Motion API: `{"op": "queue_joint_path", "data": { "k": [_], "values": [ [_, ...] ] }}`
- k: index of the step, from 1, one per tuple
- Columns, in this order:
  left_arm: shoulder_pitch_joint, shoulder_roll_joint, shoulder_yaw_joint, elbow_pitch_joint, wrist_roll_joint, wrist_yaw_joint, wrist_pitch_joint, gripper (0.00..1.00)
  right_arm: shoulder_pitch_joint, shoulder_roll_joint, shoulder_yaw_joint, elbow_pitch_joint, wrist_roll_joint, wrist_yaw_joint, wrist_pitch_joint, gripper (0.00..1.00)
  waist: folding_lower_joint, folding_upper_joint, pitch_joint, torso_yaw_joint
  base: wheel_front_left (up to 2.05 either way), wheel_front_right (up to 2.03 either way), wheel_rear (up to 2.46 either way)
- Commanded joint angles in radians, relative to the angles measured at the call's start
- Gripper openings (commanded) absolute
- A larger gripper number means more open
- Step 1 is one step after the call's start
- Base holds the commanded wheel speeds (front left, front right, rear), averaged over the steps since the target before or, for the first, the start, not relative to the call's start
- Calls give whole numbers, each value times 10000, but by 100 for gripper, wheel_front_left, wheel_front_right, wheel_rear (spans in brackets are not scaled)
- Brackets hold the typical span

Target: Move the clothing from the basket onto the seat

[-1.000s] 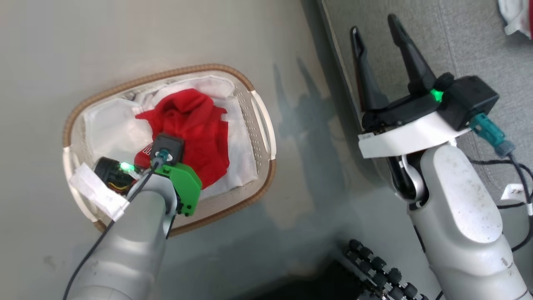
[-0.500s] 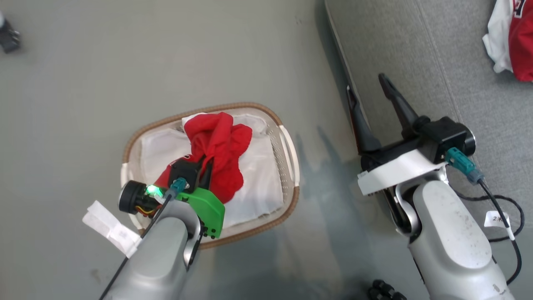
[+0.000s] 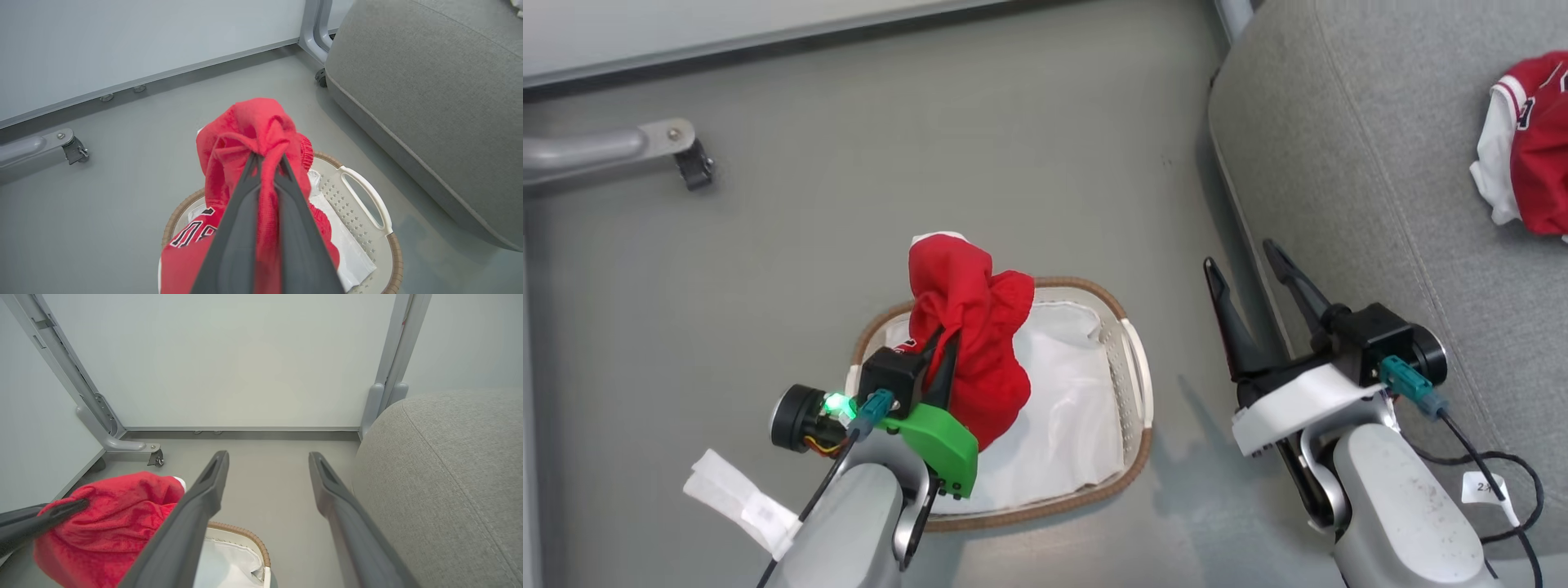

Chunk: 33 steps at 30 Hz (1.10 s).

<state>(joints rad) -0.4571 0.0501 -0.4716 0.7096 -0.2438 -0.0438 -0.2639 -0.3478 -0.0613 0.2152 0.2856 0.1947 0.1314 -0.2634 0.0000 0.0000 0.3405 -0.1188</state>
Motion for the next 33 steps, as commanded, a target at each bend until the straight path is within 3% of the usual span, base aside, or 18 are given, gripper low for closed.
{"op": "queue_joint_path", "data": {
  "k": [1, 16, 26, 33],
  "values": [
    [250, 57, 115, -191, 93, -29, -5, 0, 243, -49, -9, 60, -53, -14, -18, 100, 0, 0, -738, 437, 0, 0, 0],
    [1259, 24, 964, -2506, 202, -377, -6, 0, 1512, 24, -276, 356, -84, -14, -18, 100, 0, 0, -2291, 780, 0, 0, 0],
    [1163, 19, 633, -3653, 8, -523, -4, 0, 1843, 54, -429, 427, -143, -14, -18, 100, 0, 0, -2605, 822, 0, 0, 0],
    [914, 19, 249, -4119, -212, -341, -4, 0, 1931, 61, -461, 452, -175, -14, -18, 100, 0, 0, -2603, 826, 0, 0, 0]
  ]
}}
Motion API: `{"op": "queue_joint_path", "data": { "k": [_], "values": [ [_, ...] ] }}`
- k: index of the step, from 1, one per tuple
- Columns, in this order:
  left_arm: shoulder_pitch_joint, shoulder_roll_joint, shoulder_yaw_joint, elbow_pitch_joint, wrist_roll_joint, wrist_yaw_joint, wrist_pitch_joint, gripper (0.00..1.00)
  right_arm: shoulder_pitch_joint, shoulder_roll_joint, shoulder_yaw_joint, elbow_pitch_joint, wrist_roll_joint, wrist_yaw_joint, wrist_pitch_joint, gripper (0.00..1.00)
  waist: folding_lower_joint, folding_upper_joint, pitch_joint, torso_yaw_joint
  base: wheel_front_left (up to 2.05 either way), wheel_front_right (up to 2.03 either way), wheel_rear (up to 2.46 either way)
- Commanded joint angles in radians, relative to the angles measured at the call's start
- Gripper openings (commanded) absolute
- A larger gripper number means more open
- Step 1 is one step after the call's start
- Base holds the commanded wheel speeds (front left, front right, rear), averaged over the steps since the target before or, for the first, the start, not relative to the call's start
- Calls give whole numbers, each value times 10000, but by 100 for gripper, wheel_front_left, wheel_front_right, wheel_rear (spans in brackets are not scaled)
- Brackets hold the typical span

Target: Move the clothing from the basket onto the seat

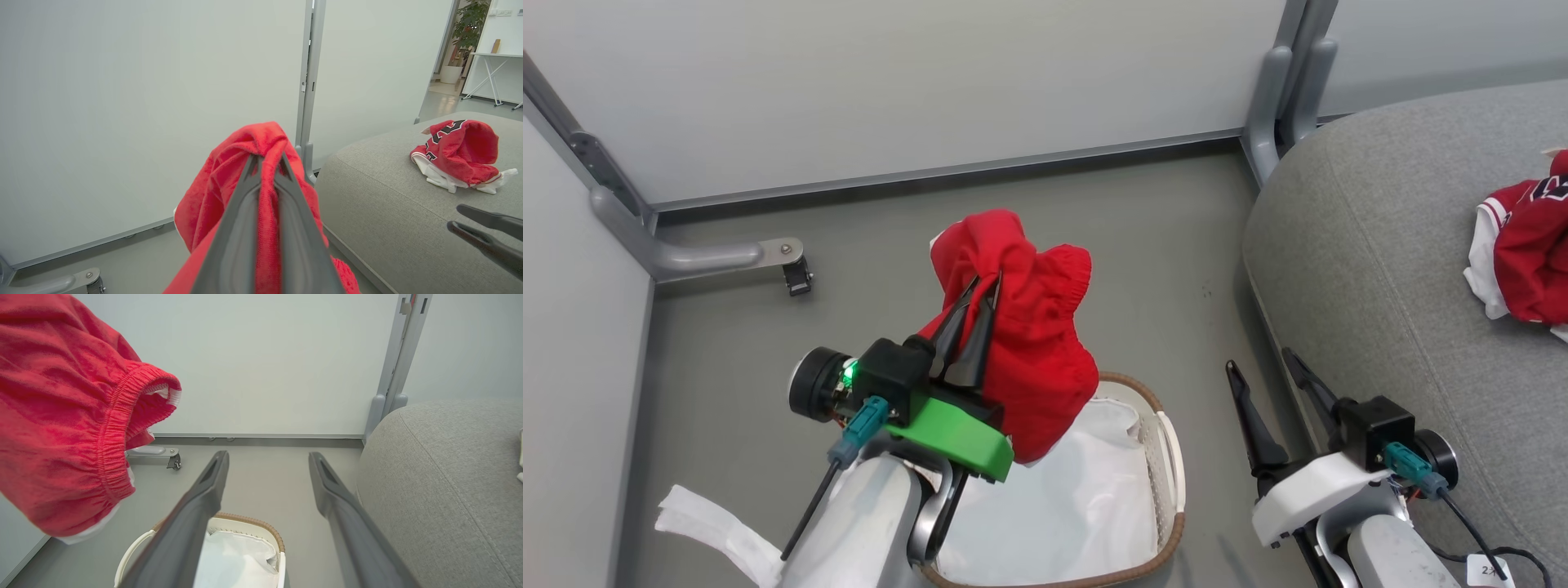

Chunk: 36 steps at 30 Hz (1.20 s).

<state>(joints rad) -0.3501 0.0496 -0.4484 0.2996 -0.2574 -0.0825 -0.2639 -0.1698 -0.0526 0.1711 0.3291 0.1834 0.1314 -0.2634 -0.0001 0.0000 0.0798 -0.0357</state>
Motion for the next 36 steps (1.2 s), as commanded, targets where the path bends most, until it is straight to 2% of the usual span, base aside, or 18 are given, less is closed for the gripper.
{"op": "queue_joint_path", "data": {
  "k": [1, 5, 9, 17, 25, 29, 36],
  "values": [
    [-162, 26, -4, -42, -80, 67, -4, 0, 149, -26, -18, 17, -68, -14, -18, 100, 1, 0, 13, -10, 0, 0, 0],
    [-181, 26, -170, -184, -170, 139, -4, 0, 76, -20, 74, -37, -109, -14, -18, 100, 1, 0, 62, -2, 0, 0, 0],
    [-246, 25, -300, -227, -249, 193, -6, 0, -219, -146, 628, -249, -179, -14, -18, 100, 1, 0, 148, 48, 0, 0, 0],
    [-415, 25, -582, -189, -543, 306, -6, 0, -1325, -500, 2797, -584, 17, -14, -18, 100, 1, 0, 325, 234, 0, 0, 0],
    [-568, 25, -911, -159, -819, 457, -4, 0, -2089, -598, 4488, -555, 331, -14, -18, 100, 1, 0, 424, 408, 0, 0, 0],
    [-678, 24, -1121, -108, -874, 566, -6, 0, -2333, -565, 4915, -410, 319, -14, -18, 100, 1, 0, 453, 465, 0, 0, 0],
    [-855, 24, -1533, -178, -1106, 755, -4, 0, -2661, -313, 5090, -36, 31, -14, -18, 100, 1, 0, 512, 527, 0, 0, 0]
  ]
}}
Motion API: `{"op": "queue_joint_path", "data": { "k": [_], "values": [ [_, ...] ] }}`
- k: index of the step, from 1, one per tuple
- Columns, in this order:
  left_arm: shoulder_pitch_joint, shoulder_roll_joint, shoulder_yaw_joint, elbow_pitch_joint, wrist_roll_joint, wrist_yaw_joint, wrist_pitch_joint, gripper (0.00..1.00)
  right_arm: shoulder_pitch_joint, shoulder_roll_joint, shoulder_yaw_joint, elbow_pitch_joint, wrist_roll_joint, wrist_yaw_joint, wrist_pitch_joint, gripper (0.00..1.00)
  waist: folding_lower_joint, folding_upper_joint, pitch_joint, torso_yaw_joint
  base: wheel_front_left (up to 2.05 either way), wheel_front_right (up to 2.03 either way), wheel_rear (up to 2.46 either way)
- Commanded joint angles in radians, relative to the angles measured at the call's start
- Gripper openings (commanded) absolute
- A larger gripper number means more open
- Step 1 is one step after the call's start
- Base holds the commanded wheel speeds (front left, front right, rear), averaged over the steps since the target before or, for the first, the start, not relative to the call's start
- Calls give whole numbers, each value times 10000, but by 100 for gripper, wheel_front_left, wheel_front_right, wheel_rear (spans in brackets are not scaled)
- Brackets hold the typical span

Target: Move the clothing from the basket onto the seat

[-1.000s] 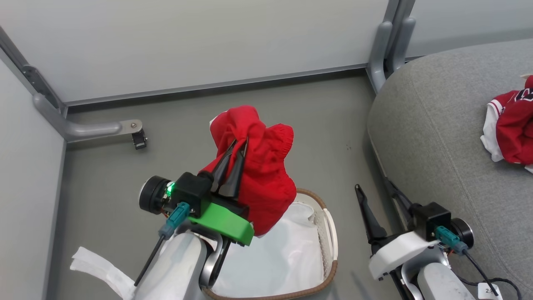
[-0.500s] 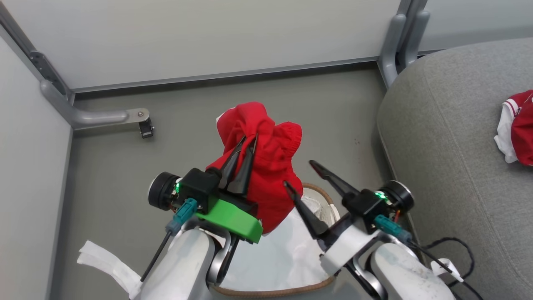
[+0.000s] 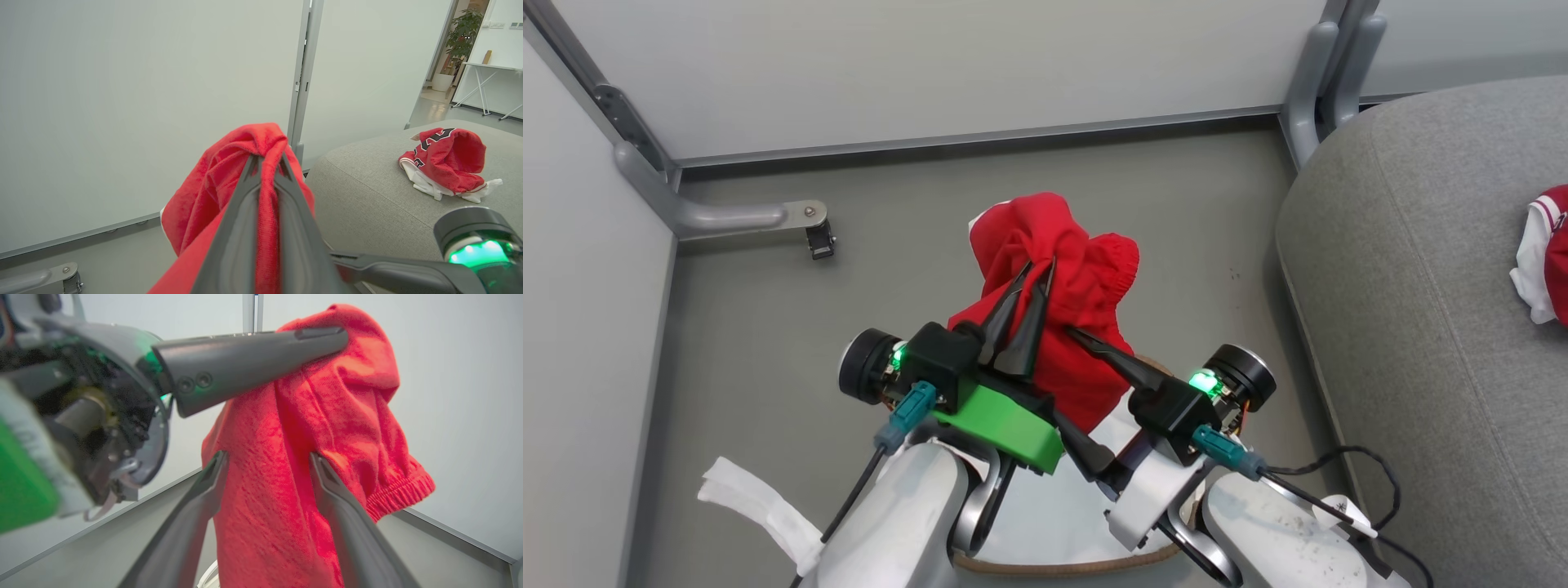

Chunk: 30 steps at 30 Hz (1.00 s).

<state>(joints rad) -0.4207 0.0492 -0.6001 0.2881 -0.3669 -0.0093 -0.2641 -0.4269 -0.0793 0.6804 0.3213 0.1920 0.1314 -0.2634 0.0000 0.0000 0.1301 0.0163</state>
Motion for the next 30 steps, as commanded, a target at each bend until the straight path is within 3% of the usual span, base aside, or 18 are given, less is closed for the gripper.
{"op": "queue_joint_path", "data": {
  "k": [1, 12, 30],
  "values": [
    [-174, 28, -88, -67, -55, 47, -3, 0, -152, -1, -9, 125, -129, -14, -18, 100, 0, 0, 25, 15, 0, 0, 0],
    [-394, 31, -783, 6, -460, 205, -3, 0, -613, 258, -624, 1191, -915, -14, -18, 100, 0, 0, 75, 184, 0, 0, 0],
    [-538, 29, -1357, -36, -1067, 380, -2, 0, -1351, 263, -708, 2025, -379, -14, -17, 100, 0, 0, 202, 465, 0, 0, 0]
  ]
}}
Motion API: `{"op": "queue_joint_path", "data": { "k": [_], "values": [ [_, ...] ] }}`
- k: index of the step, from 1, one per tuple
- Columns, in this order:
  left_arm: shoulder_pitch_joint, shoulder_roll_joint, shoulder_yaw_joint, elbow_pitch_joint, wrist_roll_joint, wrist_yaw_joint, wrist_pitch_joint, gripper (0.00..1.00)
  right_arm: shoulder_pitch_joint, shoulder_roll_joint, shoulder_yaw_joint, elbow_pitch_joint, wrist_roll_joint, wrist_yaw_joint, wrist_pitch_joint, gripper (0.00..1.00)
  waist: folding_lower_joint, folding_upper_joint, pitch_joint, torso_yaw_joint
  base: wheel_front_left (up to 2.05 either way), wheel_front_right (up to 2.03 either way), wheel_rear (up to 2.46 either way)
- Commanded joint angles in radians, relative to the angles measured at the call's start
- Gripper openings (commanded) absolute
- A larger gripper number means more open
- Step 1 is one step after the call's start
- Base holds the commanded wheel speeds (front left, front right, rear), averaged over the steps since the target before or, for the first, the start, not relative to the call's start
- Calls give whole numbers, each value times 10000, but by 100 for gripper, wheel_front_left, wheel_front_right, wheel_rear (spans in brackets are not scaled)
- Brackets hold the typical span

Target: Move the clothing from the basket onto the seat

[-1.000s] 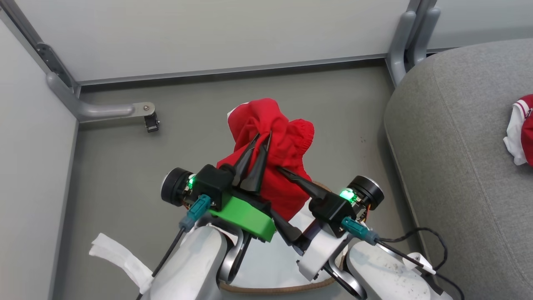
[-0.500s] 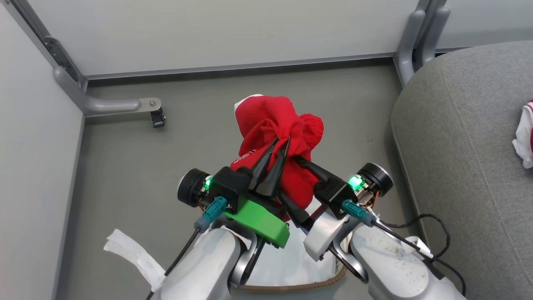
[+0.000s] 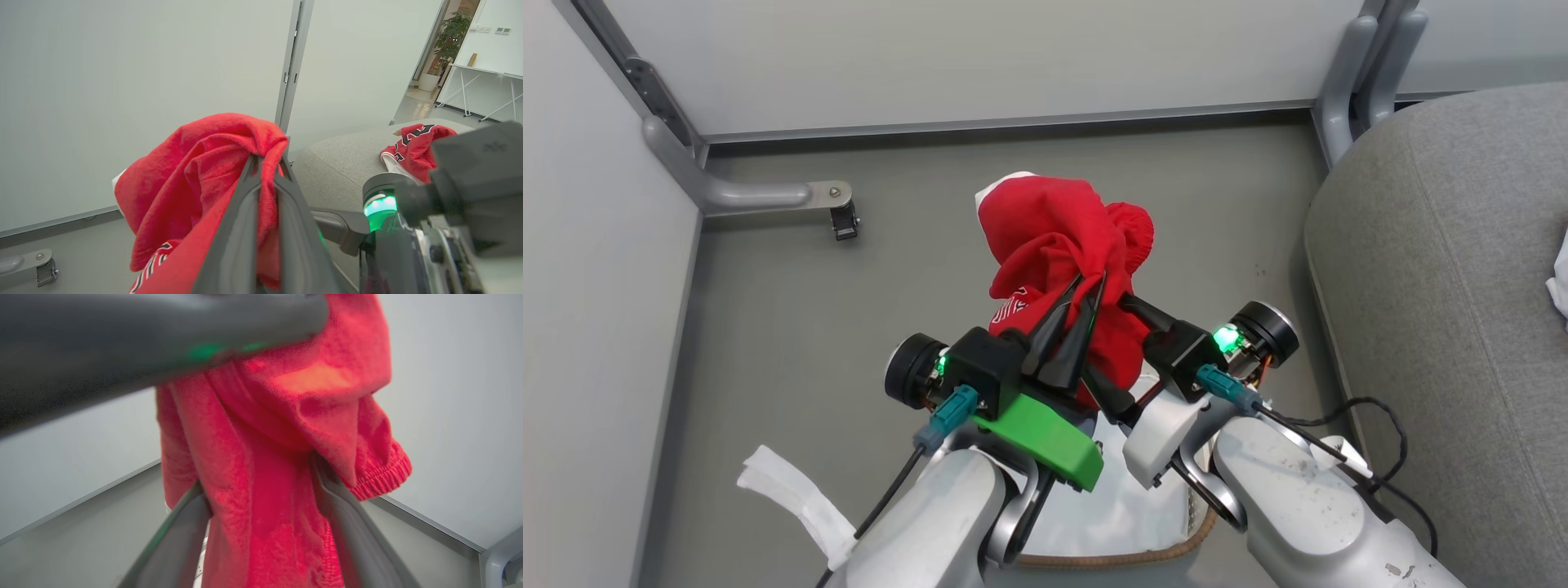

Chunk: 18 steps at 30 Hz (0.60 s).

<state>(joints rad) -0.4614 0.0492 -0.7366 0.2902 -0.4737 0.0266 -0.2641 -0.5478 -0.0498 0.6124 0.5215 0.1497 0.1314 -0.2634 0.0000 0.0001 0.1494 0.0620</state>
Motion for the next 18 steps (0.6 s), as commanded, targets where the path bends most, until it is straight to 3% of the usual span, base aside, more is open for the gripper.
{"op": "queue_joint_path", "data": {
  "k": [1, 2, 4, 7, 9, 18],
  "values": [
    [-136, 29, -2, -56, -11, 33, -2, 0, -175, -32, -17, 46, 72, -14, -17, 100, 0, -1, 20, 19, 0, 0, 0],
    [-145, 29, -11, -52, -40, 41, -4, 0, -202, -33, -10, 80, 107, -14, -17, 97, 0, -1, 33, 30, 0, 0, 0],
    [-172, 29, -36, -38, -77, 49, -2, 0, -209, -33, -31, 153, 152, -14, -17, 55, 0, -1, 53, 47, 0, 0, 0],
    [-202, 29, -63, -57, -97, 70, -4, 0, -287, -36, -91, 281, 204, -14, -17, 49, 0, -1, 70, 73, 0, 0, 0],
    [-207, 29, -70, -81, -124, 80, -2, 0, -330, -34, -63, 383, 260, -14, -17, 0, 0, -1, 74, 83, 0, 0, 0],
    [-212, 29, 43, -8, -23, 85, -2, 0, -355, -36, -94, 357, 467, -14, -17, 0, 0, -1, 107, 11, 0, 0, 0]
  ]
}}
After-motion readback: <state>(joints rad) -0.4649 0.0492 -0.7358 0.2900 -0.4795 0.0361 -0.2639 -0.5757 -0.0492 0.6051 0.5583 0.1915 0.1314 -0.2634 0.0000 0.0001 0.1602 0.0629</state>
